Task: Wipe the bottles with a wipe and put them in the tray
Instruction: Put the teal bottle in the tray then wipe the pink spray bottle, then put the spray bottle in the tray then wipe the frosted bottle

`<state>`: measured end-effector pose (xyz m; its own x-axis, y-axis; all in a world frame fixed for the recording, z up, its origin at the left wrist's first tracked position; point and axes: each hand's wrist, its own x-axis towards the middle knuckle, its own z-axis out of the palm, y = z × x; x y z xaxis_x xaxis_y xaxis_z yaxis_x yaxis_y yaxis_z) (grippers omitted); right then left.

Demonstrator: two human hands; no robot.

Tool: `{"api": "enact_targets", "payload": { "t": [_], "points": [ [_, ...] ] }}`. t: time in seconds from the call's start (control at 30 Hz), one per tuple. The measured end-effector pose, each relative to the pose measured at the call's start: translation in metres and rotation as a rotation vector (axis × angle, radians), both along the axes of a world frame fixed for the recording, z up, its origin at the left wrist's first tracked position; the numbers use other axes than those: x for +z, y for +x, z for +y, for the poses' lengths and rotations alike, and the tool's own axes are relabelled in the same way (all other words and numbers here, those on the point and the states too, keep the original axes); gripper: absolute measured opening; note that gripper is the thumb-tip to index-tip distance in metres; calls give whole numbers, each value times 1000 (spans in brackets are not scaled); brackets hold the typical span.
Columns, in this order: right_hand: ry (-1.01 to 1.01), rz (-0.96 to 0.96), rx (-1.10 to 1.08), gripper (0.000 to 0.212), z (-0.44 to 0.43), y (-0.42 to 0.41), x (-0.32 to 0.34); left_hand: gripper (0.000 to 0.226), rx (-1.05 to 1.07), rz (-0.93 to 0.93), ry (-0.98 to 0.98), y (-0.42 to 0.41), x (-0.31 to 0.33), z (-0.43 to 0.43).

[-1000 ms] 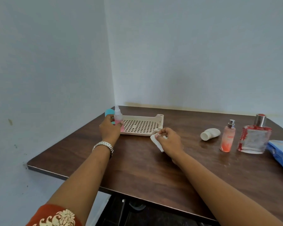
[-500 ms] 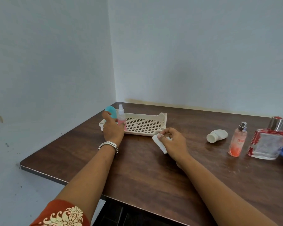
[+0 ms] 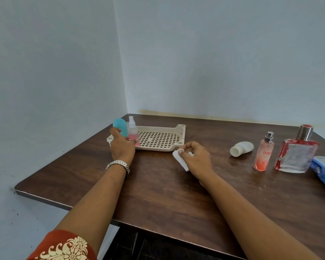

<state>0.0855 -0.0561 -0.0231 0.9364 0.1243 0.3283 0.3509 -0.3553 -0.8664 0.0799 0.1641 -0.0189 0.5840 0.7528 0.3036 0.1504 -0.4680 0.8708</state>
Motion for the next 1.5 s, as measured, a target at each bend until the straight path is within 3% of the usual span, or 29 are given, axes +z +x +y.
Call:
{"api": "enact_targets", "payload": {
  "t": [0.13, 0.23, 0.37, 0.5, 0.6, 0.7, 0.8, 1.07, 1.13, 1.27, 1.4, 1.5],
  "points": [
    [24, -6, -4, 11, -3, -2, 4, 58, 84, -15, 31, -9, 8, -6],
    [68, -25, -22, 9, -10, -6, 10, 48, 125, -185, 70, -11, 26, -25],
    [103, -103, -53, 6, -40, -11, 19, 30, -207, -277, 58, 1, 53, -83],
    [34, -236, -119, 7, -91, -17, 19, 25, -580, 39, 148, 26, 54, -150],
    [-105, -352, -160, 9, -133, -27, 22, 24, -735, 290, 193, 42, 38, -196],
    [-196, -439, -155, 16, -167, -35, 21, 38, -746, 372, 235, 56, 19, -232],
    [-236, -410, -163, 16, -181, -35, 14, 53, -726, 461, 341, 70, 12, -254],
    [-198, -393, -77, 21, -173, -31, 7, 34, -676, 492, 366, 84, 16, -260],
    [-160, -410, -85, 24, -173, -32, 8, 34, -642, 394, 270, 81, 17, -251],
    [-42, -411, -149, 21, -168, -30, 9, 34, -736, 188, -181, 68, 18, -224],
    [176, -180, -175, 11, -158, -25, 15, 47, -880, 99, -497, 43, 20, -206],
    [342, -8, -110, 5, -142, -18, 19, 44, -989, 59, -691, 28, 19, -201]
  ]
}}
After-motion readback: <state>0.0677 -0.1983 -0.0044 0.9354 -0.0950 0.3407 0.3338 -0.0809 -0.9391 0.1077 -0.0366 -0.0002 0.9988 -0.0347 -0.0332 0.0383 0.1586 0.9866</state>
